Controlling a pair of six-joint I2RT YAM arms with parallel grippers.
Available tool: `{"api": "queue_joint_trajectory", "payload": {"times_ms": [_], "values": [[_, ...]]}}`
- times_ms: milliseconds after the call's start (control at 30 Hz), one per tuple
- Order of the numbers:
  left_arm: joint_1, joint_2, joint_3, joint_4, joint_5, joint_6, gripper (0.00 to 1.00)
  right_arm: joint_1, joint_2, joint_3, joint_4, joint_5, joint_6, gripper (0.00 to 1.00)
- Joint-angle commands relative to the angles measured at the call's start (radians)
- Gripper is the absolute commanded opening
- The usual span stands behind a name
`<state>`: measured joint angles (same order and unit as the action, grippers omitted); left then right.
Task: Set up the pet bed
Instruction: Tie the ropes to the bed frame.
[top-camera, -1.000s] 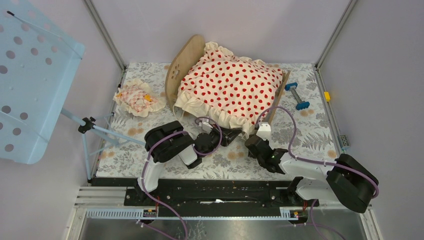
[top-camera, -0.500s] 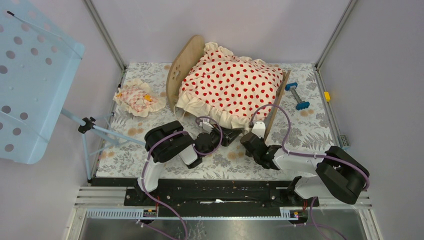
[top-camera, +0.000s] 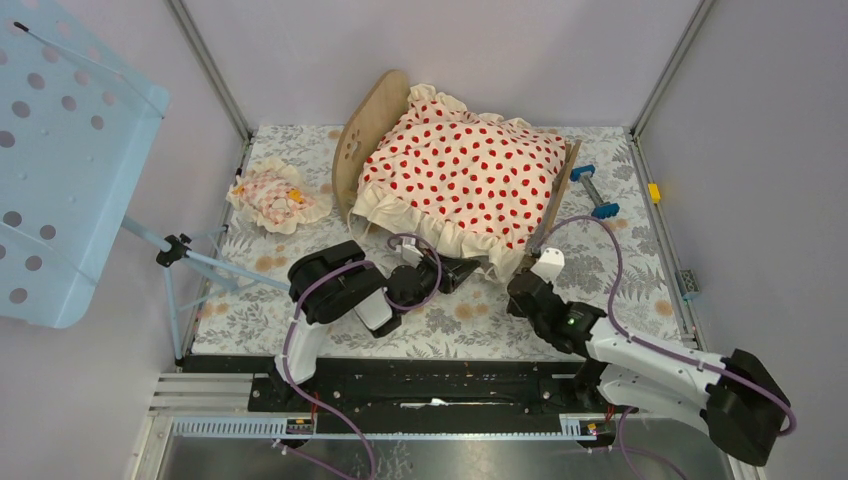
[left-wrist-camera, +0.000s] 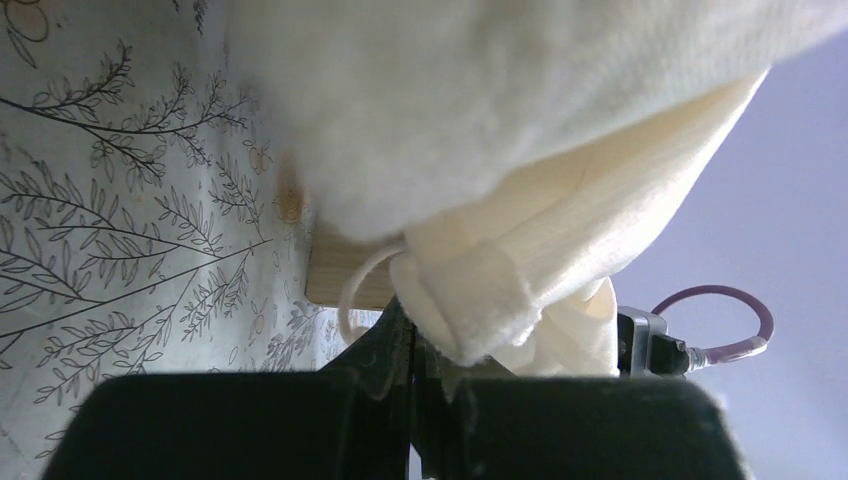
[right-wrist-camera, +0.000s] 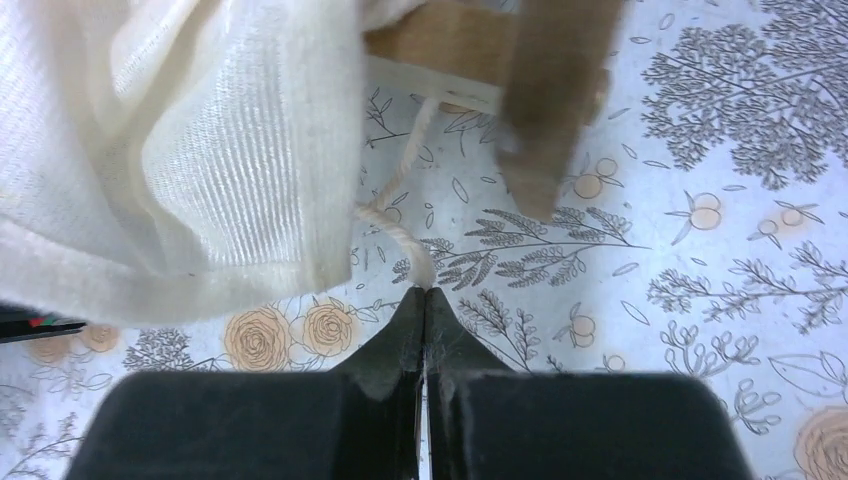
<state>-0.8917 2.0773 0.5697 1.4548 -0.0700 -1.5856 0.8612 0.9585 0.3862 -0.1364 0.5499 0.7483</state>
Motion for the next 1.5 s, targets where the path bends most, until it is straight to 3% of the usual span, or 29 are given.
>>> {"api": "queue_joint_trajectory", "payload": {"times_ms": [0, 367, 733, 1167, 1467], "values": [[0.011, -0.002, -0.010, 0.148, 0.027, 0.018, 0.00, -0.003, -0.084, -0.009, -0.146, 0.076, 0.104, 0.00], [0.030, 0.010, -0.022, 0.145, 0.106, 0.033, 0.00, -0.044, -0.121, 0.016, -0.411, 0.219, 0.369, 0.00], [0.094, -0.004, -0.063, 0.148, 0.177, 0.068, 0.00, -0.186, -0.198, -0.039, -0.446, 0.311, 0.512, 0.00], [0.227, -0.028, -0.070, 0.148, 0.334, 0.117, 0.00, -0.312, -0.241, -0.049, -0.363, 0.338, 0.461, 0.00], [0.238, 0.006, -0.007, 0.145, 0.437, 0.127, 0.00, -0.344, -0.281, -0.022, -0.437, 0.432, 0.493, 0.00]]}}
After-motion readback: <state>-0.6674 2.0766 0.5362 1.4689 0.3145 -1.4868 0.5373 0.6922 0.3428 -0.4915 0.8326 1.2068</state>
